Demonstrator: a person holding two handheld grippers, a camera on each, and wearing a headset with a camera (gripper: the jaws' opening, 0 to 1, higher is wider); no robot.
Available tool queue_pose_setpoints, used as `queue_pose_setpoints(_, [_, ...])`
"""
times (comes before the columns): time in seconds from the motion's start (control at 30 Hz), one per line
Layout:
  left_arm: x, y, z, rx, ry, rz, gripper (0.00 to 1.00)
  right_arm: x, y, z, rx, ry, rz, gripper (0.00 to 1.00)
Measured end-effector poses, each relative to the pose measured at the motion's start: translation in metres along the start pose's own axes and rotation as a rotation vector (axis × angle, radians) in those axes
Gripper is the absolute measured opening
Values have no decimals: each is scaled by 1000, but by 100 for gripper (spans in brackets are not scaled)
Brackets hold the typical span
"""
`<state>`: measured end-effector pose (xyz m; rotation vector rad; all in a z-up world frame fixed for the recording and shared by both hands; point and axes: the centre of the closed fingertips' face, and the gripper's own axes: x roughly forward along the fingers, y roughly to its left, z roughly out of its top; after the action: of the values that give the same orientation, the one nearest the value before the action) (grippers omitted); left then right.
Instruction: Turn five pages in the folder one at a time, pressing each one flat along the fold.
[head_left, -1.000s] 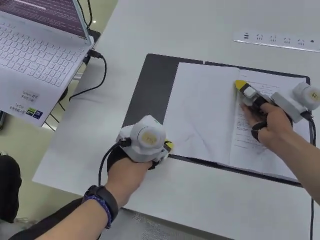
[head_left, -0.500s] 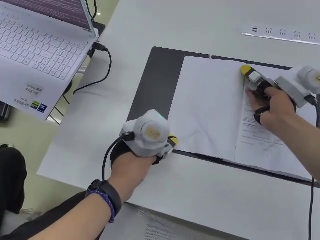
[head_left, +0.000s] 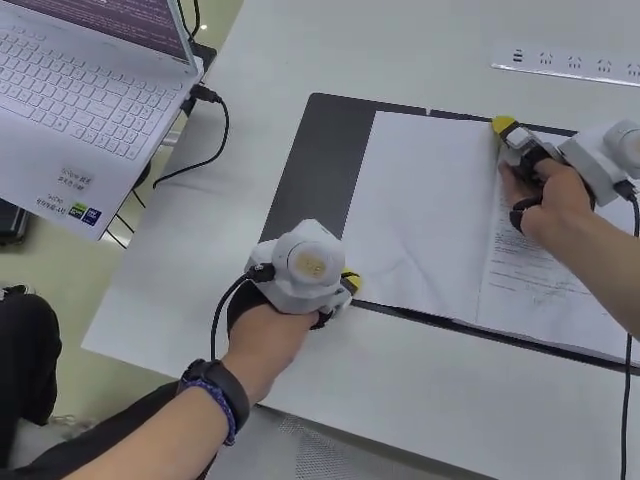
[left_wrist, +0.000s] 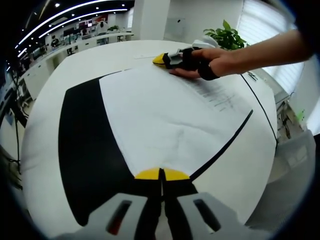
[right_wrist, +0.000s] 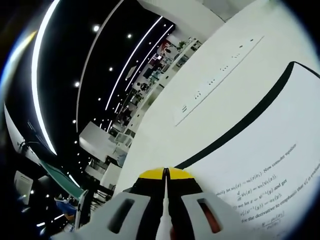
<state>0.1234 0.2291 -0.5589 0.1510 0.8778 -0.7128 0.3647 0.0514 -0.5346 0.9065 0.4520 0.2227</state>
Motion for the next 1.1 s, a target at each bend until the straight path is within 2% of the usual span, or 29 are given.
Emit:
queue_pose_setpoints(0.13, [0, 0, 0, -3, 1, 0, 0, 7, -7, 5, 16, -7, -3, 0])
queue_pose_setpoints(0.3, [1, 1, -1, -8, -2, 1, 0, 6, -9, -1, -46, 35, 22, 0])
queue_pose_setpoints(0.37, [1, 0, -1, -9, -2, 1, 0, -1, -5, -10, -95, 72, 45, 0])
queue_pose_setpoints(0.6, [1, 1, -2, -8, -5, 0, 0, -29, 13, -30, -134, 111, 76, 0])
queue_pose_setpoints(0.8, [1, 0, -1, -8, -5, 0, 0, -46, 21, -41, -137, 120, 88, 0])
queue_pose_setpoints(0.9, [0, 0, -1, -5, -9, 3, 0, -53, 25, -47, -164, 139, 97, 0])
queue_pose_setpoints(1.1, [1, 1, -1, 3, -11, 8, 0, -63, 25, -54, -164, 147, 105, 0])
